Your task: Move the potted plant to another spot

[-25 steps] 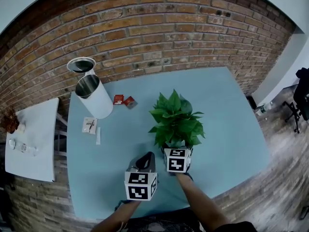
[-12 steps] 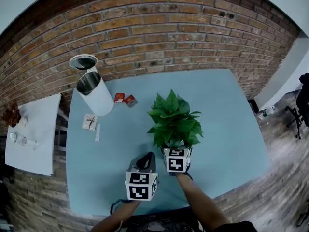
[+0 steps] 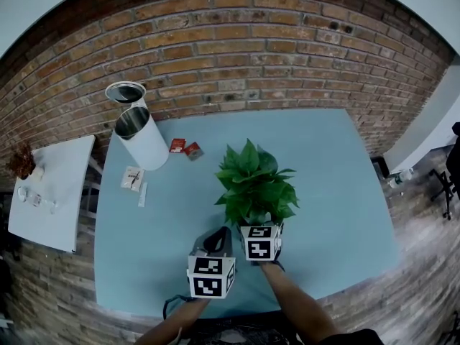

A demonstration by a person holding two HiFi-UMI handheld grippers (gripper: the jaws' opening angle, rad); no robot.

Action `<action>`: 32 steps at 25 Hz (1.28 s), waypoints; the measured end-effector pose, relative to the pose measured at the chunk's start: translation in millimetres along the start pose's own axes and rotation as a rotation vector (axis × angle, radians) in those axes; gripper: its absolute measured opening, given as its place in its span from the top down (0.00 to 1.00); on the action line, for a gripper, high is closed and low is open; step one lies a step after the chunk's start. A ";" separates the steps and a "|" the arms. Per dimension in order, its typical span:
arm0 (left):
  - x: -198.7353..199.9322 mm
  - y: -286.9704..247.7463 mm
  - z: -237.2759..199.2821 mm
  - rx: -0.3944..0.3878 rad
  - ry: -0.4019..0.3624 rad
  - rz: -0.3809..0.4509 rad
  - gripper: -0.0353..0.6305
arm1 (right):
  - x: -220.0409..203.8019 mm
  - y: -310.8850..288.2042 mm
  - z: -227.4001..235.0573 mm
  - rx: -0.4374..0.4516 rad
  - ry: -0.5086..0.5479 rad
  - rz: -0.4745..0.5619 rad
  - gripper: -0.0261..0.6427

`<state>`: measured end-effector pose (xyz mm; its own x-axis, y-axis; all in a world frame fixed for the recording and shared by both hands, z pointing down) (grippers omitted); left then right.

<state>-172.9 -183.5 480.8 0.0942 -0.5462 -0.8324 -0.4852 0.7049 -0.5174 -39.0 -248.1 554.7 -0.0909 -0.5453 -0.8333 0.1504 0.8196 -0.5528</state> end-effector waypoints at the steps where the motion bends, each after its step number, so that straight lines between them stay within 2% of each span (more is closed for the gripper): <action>1: -0.3 -1.0 2.0 0.005 0.001 0.001 0.95 | 0.7 0.8 1.5 0.004 0.003 0.001 0.24; 32: 10.4 -37.6 98.9 0.036 -0.035 0.010 0.95 | -8.7 16.4 90.8 0.074 0.041 -0.011 0.24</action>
<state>-67.6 -170.9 471.9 0.1200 -0.5231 -0.8438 -0.4552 0.7263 -0.5150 53.6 -245.8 553.6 -0.1325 -0.5452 -0.8278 0.2218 0.7976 -0.5609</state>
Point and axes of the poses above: the fingertips, and each gripper's own axes: y backward along the fingers, z to its right, x out of its top, the point moved 8 cm from there along y, backward along the fingers, and after that the axes turned 2 degrees about -x, right-handed, at the moved point
